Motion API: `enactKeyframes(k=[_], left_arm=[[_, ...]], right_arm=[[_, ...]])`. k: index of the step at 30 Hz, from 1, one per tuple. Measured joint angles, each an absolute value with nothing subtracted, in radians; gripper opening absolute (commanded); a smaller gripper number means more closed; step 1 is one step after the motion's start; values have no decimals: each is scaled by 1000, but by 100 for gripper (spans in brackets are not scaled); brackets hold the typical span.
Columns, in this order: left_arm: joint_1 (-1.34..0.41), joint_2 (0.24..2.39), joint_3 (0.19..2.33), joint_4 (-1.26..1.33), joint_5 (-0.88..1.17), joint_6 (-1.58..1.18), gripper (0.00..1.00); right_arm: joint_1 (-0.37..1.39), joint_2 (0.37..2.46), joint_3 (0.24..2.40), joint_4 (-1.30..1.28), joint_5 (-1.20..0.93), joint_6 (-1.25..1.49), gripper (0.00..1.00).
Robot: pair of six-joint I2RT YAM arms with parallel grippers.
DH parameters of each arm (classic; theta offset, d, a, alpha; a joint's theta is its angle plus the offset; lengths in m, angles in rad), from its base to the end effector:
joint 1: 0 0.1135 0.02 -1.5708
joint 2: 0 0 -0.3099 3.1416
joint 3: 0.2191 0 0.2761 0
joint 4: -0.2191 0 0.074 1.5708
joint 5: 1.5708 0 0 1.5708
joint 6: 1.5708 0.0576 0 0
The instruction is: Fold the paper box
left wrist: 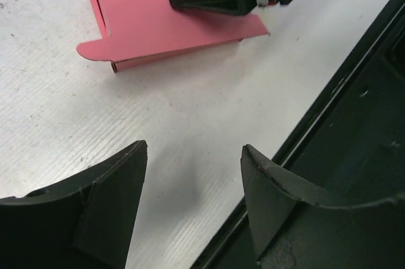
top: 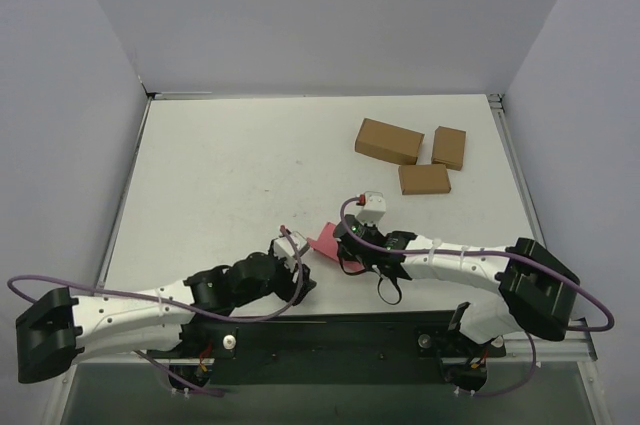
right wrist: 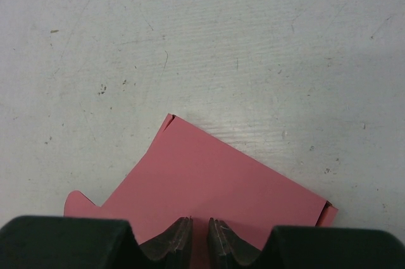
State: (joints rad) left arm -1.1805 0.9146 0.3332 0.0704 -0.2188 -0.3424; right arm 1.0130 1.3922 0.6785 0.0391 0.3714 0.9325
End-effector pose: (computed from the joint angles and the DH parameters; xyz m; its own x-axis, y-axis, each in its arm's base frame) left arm 0.0887 -0.1827 0.1975 -0.4542 0.2425 -0.8573 0.7200 0.6666 -0.1929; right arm 0.1806 0.2500 0.2077 -0.7114 0.2735 -0.6474 -0.1161 0.8627 0.4921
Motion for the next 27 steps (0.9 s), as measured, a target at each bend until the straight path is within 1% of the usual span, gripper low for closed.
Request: enactKeyframes(k=[2,5,8,12,15,21,26,27], left_arm=[[-1157,851,334,54,-177,-369,71],[-1040,823,345,49,-112,-402,71],[-888,863,371,73,-33,-428,71],[-744,996,404,159,64,-459,69],[-705,1120,436,220,128,-481,67],[-700,1344,520,344,225,-503,65],[-699,1489,561,402,253,-506,60],[-699,1518,569,409,257,-505,59]], right_arm=[[1013,1398,678,44,375,930,19],[1014,1415,678,48,378,924,19],[1016,1441,685,49,385,918,19],[1016,1470,690,41,396,915,19],[1020,1469,691,40,403,914,19],[1022,1470,691,40,408,913,20],[1025,1470,692,44,408,905,27],[1029,1470,692,44,410,900,31]])
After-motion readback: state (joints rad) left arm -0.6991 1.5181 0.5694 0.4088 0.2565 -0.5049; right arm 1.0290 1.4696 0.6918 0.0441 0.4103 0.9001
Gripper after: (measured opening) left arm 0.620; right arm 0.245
